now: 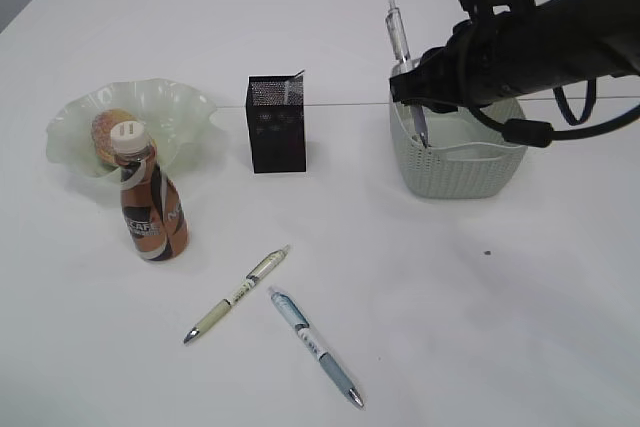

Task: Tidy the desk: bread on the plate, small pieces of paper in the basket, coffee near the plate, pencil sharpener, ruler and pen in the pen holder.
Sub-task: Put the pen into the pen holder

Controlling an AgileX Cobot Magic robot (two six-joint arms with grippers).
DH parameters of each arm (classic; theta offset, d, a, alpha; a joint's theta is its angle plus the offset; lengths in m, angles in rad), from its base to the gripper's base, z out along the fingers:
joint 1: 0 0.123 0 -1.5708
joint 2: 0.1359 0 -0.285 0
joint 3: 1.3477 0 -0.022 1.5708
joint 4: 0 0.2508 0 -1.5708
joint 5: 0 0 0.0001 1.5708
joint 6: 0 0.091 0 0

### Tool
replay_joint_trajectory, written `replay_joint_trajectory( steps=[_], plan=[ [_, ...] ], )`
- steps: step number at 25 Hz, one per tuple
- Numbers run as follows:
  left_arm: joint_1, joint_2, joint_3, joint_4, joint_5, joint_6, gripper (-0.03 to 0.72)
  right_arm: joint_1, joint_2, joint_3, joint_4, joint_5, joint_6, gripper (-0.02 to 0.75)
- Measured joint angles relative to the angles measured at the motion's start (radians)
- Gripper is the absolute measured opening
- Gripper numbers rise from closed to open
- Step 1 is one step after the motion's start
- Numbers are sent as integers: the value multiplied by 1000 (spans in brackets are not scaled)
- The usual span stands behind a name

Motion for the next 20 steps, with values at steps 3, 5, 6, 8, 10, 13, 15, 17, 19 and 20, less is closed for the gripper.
replay_joint_trajectory(
  steps=[3, 5, 6, 8, 10, 13, 15, 17, 19, 20],
  plan=[
    [0, 0, 0, -6, 0, 0, 297, 0, 49, -68, 130, -5, -122, 70],
    [0, 0, 0, -11, 0, 0, 297, 0, 102, -139, 217, -5, -186, 70],
    [0, 0, 0, -11, 0, 0, 297, 0, 131, -173, 262, -3, -222, 70],
    [0, 0, 0, -11, 0, 0, 294, 0, 185, -260, 334, 12, -276, 70],
    [0, 0, 0, -11, 0, 0, 292, -2, 239, -340, 401, 42, -317, 70],
    [0, 0, 0, -11, 0, 0, 290, -2, 320, -448, 504, 80, -404, 70],
    [0, 0, 0, -12, 0, 0, 290, -2, 359, -504, 579, 90, -481, 70],
    [0, 0, 0, -12, 0, 0, 290, -2, 388, -533, 685, 97, -586, 70],
    [0, 0, 0, -13, 0, 0, 290, -2, 416, -555, 823, 115, -708, 70],
    [0, 0, 0, -13, 0, 0, 290, -2, 428, -561, 908, 133, -789, 70]
  ],
)
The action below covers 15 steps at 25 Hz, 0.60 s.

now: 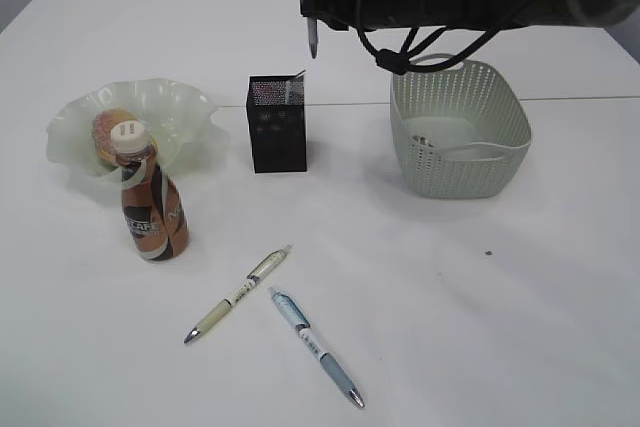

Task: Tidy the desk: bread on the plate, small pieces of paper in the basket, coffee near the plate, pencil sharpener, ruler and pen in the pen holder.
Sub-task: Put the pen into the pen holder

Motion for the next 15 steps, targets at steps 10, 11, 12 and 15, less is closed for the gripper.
replay_joint_trajectory(
  steps=[10, 11, 12, 15],
  plan=[
    [0, 0, 0, -2, 0, 0, 290, 0, 138, -111, 209, 95, -252, 70],
    [0, 0, 0, -2, 0, 0, 290, 0, 149, -125, 211, 107, -252, 70],
    [0, 0, 0, -2, 0, 0, 290, 0, 162, -140, 211, 119, -254, 70],
    [0, 0, 0, -2, 0, 0, 290, 0, 192, -164, 213, 135, -258, 70]
  ],
)
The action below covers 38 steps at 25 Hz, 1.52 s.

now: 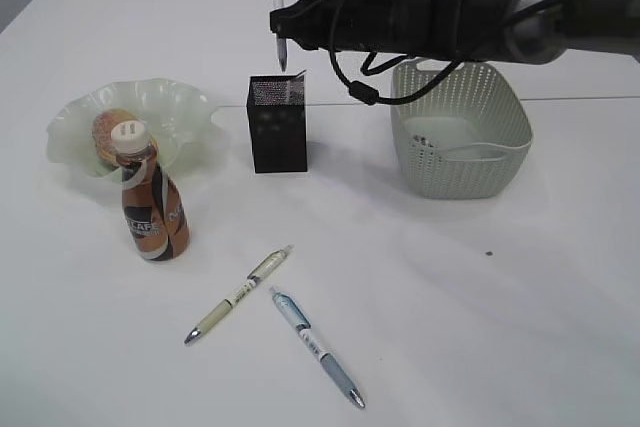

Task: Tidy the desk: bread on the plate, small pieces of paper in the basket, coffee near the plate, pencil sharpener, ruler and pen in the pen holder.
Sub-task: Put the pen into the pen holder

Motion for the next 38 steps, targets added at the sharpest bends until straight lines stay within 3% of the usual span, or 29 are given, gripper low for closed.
replay_joint_trajectory(
  steps=[20, 28, 33, 38],
  plan=[
    [0, 0, 0, 0, 0, 0, 290, 0, 76, -44, 0, 42, -24, 102],
    [0, 0, 0, 0, 0, 0, 290, 0, 76, -44, 0, 50, -24, 233],
    [0, 0, 0, 0, 0, 0, 290, 0, 76, -44, 0, 52, -24, 248],
    [0, 0, 0, 0, 0, 0, 290, -11, 49, -44, -7, 52, 94, 249]
  ],
)
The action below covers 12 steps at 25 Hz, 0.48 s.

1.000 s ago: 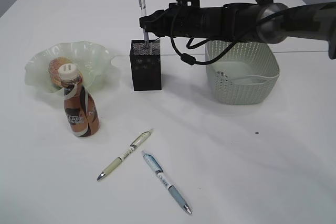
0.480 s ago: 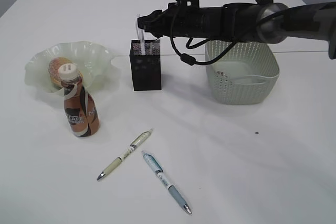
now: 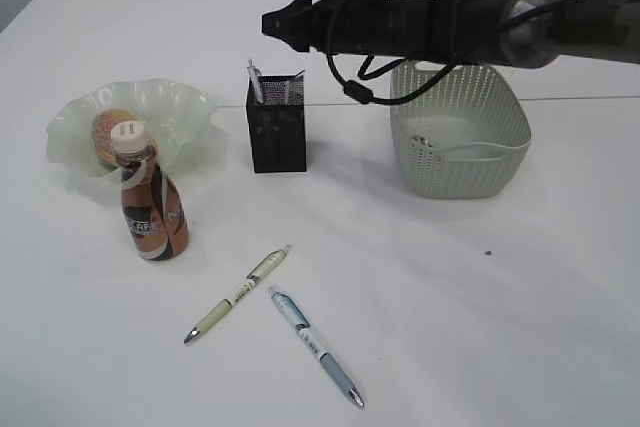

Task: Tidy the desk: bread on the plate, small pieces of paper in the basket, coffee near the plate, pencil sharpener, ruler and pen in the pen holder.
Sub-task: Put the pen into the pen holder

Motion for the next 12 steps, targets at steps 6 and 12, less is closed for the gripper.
replay_joint_trajectory(
  steps=[6, 12],
  plan=[
    [0, 0, 0, 0, 0, 0, 290, -14, -122, 0, -356, 6, 393, 249],
    [0, 0, 0, -2, 2, 0, 290, -17, -233, 0, -854, 226, 945, 249]
  ],
)
